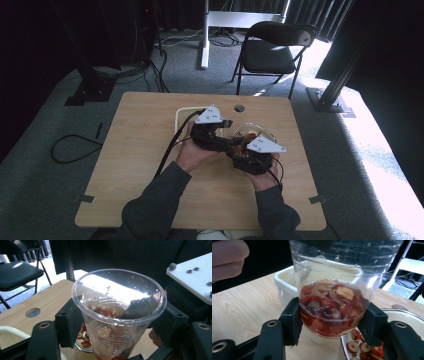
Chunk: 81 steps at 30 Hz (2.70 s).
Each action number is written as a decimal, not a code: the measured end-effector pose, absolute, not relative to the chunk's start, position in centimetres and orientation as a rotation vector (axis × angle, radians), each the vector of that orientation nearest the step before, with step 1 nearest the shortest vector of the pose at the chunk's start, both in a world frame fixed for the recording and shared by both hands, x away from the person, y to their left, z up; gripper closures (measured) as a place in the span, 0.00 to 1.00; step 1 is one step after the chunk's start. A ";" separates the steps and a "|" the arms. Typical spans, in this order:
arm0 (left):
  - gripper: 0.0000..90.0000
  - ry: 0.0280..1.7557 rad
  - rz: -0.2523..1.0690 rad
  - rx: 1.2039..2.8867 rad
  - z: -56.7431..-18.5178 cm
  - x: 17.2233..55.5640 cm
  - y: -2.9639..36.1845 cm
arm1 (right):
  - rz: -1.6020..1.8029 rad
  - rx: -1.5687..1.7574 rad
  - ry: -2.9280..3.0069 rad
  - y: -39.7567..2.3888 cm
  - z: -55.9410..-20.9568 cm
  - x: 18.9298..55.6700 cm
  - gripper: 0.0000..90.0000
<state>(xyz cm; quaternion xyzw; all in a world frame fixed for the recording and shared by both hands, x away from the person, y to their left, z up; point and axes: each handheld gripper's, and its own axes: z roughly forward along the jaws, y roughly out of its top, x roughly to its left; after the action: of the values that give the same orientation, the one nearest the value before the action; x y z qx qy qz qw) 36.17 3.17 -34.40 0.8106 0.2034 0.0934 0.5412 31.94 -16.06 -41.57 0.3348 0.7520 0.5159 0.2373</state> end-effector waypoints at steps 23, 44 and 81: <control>0.27 0.553 0.330 1.936 -36.5 34.3 7.8 | 1.307 1.047 1.934 -21.7 -40.9 32.1 0.47; 0.31 0.590 0.374 1.949 -42.2 31.2 12.3 | 1.142 1.150 1.832 -28.2 -40.9 33.3 0.47; 0.31 0.694 0.359 2.024 -46.7 32.1 12.4 | 0.760 1.034 1.870 -30.9 -41.5 34.6 0.48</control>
<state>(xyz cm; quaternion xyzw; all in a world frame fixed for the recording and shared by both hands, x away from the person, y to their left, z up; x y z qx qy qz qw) 32.09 12.45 -46.65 0.8248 0.2829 0.1464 0.4672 34.60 -30.88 -41.51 0.4131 0.7470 0.3036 0.4232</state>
